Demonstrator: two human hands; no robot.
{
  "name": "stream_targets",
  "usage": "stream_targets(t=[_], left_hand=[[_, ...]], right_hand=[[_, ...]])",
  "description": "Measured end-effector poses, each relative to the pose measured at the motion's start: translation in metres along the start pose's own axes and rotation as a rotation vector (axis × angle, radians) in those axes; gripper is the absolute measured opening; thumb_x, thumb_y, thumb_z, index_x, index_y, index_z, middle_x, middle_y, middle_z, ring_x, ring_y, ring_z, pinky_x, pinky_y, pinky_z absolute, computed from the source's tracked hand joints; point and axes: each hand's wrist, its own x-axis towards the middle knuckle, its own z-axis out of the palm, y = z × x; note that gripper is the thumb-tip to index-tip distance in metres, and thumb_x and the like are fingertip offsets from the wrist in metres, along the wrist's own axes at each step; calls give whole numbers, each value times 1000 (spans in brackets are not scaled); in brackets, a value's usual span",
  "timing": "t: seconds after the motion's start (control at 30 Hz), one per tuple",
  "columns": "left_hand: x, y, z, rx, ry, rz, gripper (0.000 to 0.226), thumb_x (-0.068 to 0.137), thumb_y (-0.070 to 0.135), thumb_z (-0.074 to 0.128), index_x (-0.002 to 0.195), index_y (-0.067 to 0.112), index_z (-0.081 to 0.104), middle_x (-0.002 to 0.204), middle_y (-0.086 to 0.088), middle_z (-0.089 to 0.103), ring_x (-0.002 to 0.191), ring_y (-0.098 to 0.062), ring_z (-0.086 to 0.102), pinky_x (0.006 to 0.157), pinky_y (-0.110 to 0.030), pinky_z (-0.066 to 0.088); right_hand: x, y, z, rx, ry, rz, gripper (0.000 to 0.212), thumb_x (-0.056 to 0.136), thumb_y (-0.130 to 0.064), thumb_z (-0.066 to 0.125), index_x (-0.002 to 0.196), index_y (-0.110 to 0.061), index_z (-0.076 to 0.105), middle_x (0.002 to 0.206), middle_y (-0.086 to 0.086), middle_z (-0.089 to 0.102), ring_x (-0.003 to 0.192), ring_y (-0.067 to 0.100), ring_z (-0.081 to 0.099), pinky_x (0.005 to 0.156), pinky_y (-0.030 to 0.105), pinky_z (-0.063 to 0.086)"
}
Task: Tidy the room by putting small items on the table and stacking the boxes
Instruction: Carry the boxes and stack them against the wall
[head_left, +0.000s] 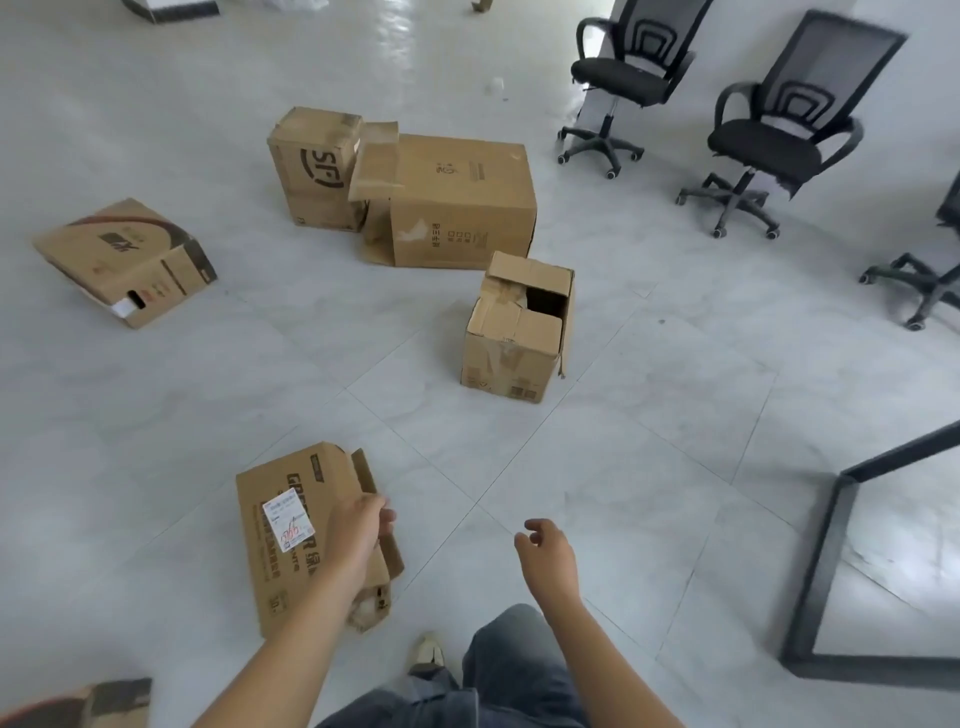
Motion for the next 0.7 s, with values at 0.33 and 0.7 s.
stream_targets(t=[0.33, 0.7], left_hand=[[107, 85, 64, 40, 106, -20, 19, 94, 10, 45, 80, 10, 57, 75, -8, 61, 68, -18, 55, 58, -27, 38], [157, 150, 113, 75, 261, -19, 21, 95, 8, 46, 80, 4, 61, 81, -12, 62, 75, -22, 58, 65, -27, 43]], right_hand=[[156, -94, -41, 71, -153, -14, 37, 94, -15, 44, 130, -9, 46, 92, 0, 54, 65, 6, 48, 56, 17, 40], [280, -194, -44, -57, -310, -48, 37, 93, -16, 44, 130, -9, 48, 94, -1, 53, 70, 10, 50, 65, 25, 44]])
